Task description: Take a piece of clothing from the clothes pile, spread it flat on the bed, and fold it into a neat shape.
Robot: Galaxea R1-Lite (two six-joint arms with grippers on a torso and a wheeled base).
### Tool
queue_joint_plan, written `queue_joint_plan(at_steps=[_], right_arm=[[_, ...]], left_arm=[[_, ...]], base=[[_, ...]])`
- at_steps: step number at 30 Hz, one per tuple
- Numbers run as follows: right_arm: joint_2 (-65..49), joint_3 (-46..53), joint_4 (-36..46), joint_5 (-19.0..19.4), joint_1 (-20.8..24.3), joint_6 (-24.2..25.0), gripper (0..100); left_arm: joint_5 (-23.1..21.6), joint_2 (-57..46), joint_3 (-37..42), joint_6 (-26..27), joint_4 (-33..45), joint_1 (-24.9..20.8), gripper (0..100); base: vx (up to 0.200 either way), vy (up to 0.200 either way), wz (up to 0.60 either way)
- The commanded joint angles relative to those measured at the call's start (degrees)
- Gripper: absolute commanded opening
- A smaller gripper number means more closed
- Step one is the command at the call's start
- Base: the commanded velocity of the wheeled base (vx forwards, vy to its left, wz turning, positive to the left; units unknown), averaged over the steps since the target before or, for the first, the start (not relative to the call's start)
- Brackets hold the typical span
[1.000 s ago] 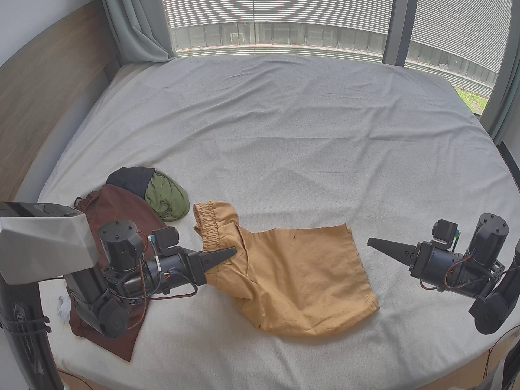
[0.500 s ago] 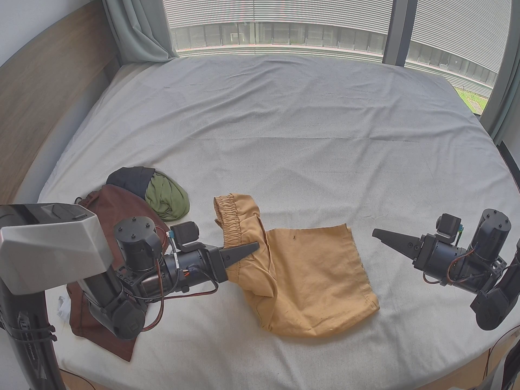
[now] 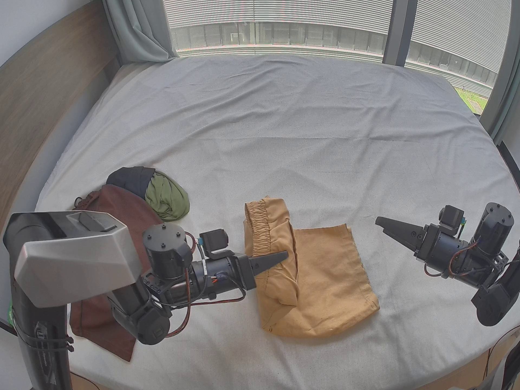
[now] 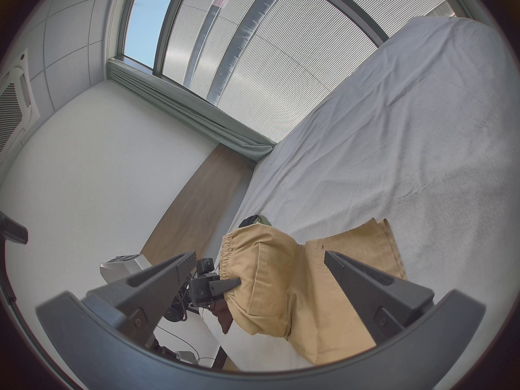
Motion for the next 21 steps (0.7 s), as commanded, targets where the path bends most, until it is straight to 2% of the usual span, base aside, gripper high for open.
queue_joint_plan(at_steps=[1,8,21], right_arm=[[-0.63,-0.49,0.01,-0.01,-0.63,0.02,100],[-0.63,-0.93,0.01,-0.10,-0.99,0.11,100],[-0.63,-1.36,-0.08,-0.01,-1.07,0.11,100]], left_arm=[[0.02,3.06,-2.46,-1.13,-0.06,-1.94,0],[0.19,6.67,-5.62,-3.67,0.11,-4.13,0],[1.25,12.38,-11.33,-4.11,0.20,-5.54,0]], base=[[0.000,0.000,0.00],[0.000,0.000,0.00],[0.000,0.000,0.00]])
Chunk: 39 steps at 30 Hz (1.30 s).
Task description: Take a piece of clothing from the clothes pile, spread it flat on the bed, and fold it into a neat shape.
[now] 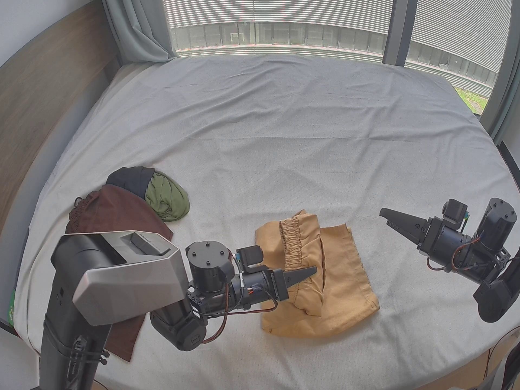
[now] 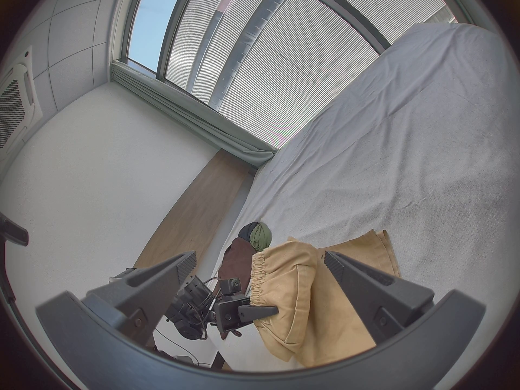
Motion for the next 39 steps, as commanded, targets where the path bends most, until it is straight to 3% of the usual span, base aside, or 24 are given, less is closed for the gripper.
queue_joint_plan(at_steps=[1,5,6,23,32,37,39], right_arm=[[0.04,-0.12,-0.03,0.03,-0.38,-0.11,100],[0.04,-0.39,-0.03,0.03,-0.55,-0.11,100],[0.04,-0.39,-0.03,0.03,-0.55,-0.11,100],[3.11,0.58,-0.03,0.03,1.47,-0.02,100],[11.46,0.67,-0.12,-0.50,4.54,-0.20,100],[13.22,0.58,-0.12,-2.08,4.98,-0.20,100],[15.86,0.75,-0.03,-3.84,6.39,-0.11,100]], left_arm=[[0.04,1.51,-1.13,-0.15,0.12,-0.32,0],[0.30,1.51,-2.53,-0.51,0.21,-0.41,0],[0.39,1.59,-2.53,-0.51,0.21,-0.41,100],[3.64,-2.36,-0.69,-0.95,-0.14,-0.94,100],[3.64,-8.95,7.31,-0.33,-0.06,3.46,100],[3.29,-11.68,10.30,0.37,0.03,5.13,100],[1.88,-16.95,15.04,0.55,0.12,8.11,100]], base=[[0.000,0.000,0.00],[0.000,0.000,0.00],[0.000,0.000,0.00],[0.000,0.000,0.00],[0.000,0.000,0.00],[0.000,0.000,0.00],[0.000,0.000,0.00]])
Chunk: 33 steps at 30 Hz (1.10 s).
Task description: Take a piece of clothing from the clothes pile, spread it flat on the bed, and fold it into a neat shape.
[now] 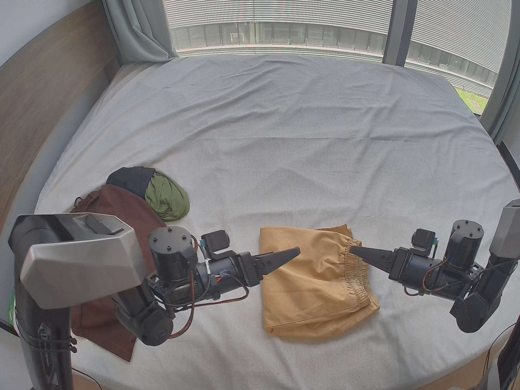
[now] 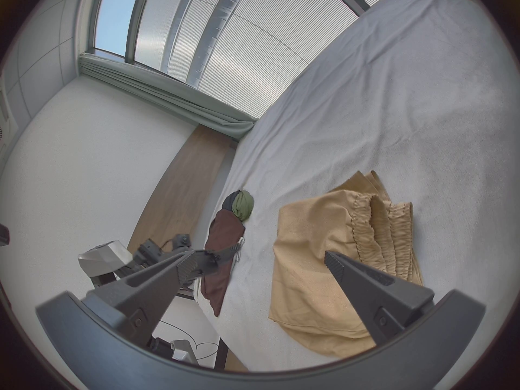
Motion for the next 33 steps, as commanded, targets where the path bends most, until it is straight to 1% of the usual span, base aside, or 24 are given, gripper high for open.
queue_joint_plan(at_steps=[1,4,5,6,7,8,10,11,14,18,20,21,22,23,27,33], right_arm=[[5.19,0.21,0.03,-1.44,1.78,0.07,100],[7.13,0.91,-0.06,-1.53,2.30,-0.19,100],[7.13,0.91,-0.06,-1.53,2.30,-0.19,100],[8.27,1.00,-0.06,-1.53,2.48,-0.19,100],[8.45,1.00,-0.06,-1.53,2.48,-0.19,100],[9.06,1.00,-0.06,-1.53,2.48,-0.19,100],[9.33,1.00,-0.06,-1.53,2.48,-0.19,100],[10.29,1.18,-0.06,-1.53,2.65,-0.19,100],[11.35,2.05,-0.06,-1.53,3.45,-0.28,100],[12.84,2.05,-0.15,-1.70,3.71,-0.28,100],[13.98,2.05,-0.15,-2.67,3.36,-1.42,100],[14.69,2.05,-0.15,-3.37,3.18,-2.48,100],[14.69,2.05,-0.15,-3.37,3.18,-2.48,100],[16.62,1.88,-0.15,-4.43,3.01,-4.67,100],[20.05,2.23,-0.15,-4.87,2.83,-8.45,100],[20.75,2.49,-0.15,-4.95,2.39,-8.89,100]], left_arm=[[-1.59,-8.41,6.41,0.33,0.06,3.97,100],[-2.73,-12.45,10.90,1.91,0.06,6.17,100],[-2.73,-12.45,10.90,1.91,0.06,6.17,100],[-3.43,-14.03,13.62,4.46,0.06,8.10,100],[-3.52,-14.12,13.97,4.81,0.06,8.36,100],[-4.05,-14.21,15.12,6.92,-0.03,10.12,100],[-4.22,-14.21,15.47,7.71,-0.03,10.83,100],[-4.84,-14.12,16.43,9.38,-0.03,12.50,100],[-5.54,-14.21,17.58,10.79,-0.12,14.25,100],[-7.30,-14.65,17.75,10.97,-0.20,16.19,100],[-7.65,-14.82,17.93,11.49,-0.20,17.77,100],[-7.74,-15.00,18.02,11.84,-0.20,18.12,100],[-7.74,-15.00,18.02,11.84,-0.20,18.12,100],[-8.09,-15.00,18.10,12.55,-0.20,18.65,100],[-8.44,-15.09,17.84,13.25,-0.20,19.79,100],[-8.88,-15.09,18.10,13.69,-0.20,19.79,100]], base=[[0.000,0.000,0.00],[0.000,0.000,0.00],[0.000,0.000,0.00],[0.000,0.000,0.00],[0.000,0.000,0.00],[0.000,0.000,0.00],[0.000,0.000,0.00],[0.000,0.000,0.00],[0.000,0.000,0.00],[0.000,0.000,0.00],[0.000,0.000,0.00],[0.000,0.000,0.00],[0.000,0.000,0.00],[0.000,0.000,0.00],[0.000,0.000,0.00],[0.000,0.000,0.00]])
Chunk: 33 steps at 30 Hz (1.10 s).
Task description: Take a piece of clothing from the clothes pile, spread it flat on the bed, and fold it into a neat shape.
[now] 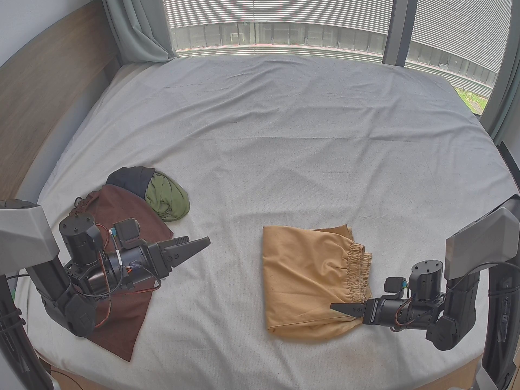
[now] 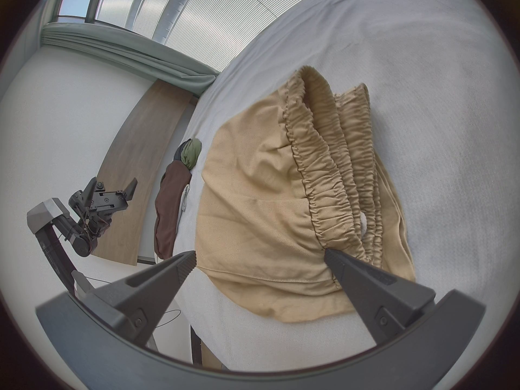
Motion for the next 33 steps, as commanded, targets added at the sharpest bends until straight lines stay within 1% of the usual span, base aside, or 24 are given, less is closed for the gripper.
queue_joint_plan(at_steps=[1,8,12,13,16,20,25,26,29,33], right_arm=[[1.47,0.33,0.18,-0.08,-0.23,-0.02,100],[0.86,0.33,0.10,0.19,-0.76,-0.19,100],[-4.77,1.91,0.18,0.54,-0.94,-0.46,100],[-5.82,2.17,0.18,0.63,-1.29,-0.90,100],[-9.08,3.67,0.27,1.07,-2.96,-4.32,100],[-11.71,4.55,0.36,2.21,-4.28,-5.47,100],[-11.54,4.81,0.36,2.12,-5.51,-6.35,100],[-11.10,4.90,0.36,2.12,-6.39,-8.02,100],[-10.31,5.25,0.36,2.12,-7.44,-9.86,100],[-8.72,5.43,0.36,2.12,-8.32,-10.13,100]], left_arm=[[-0.01,-0.13,0.15,0.15,-0.07,0.05,100],[-0.10,0.05,0.15,0.15,-0.07,0.05,100],[-0.10,0.13,0.15,0.15,0.01,0.05,100],[-0.10,0.13,0.15,0.15,-0.07,0.05,100],[-0.10,0.13,0.06,0.15,-0.07,0.05,100],[-0.10,0.13,0.15,0.15,0.01,-0.04,100],[-0.10,0.13,0.24,0.15,-0.07,-0.04,100],[-0.10,0.05,0.24,0.15,-0.07,-0.21,100],[-0.27,-0.04,0.24,0.15,-0.07,-0.39,100],[-0.18,0.13,0.24,0.15,-0.07,-0.39,100]], base=[[0.000,0.000,0.00],[0.000,0.000,0.00],[0.000,0.000,0.00],[0.000,0.000,0.00],[0.000,0.000,0.00],[0.000,0.000,0.00],[0.000,0.000,0.00],[0.000,0.000,0.00],[0.000,0.000,0.00],[0.000,0.000,0.00]])
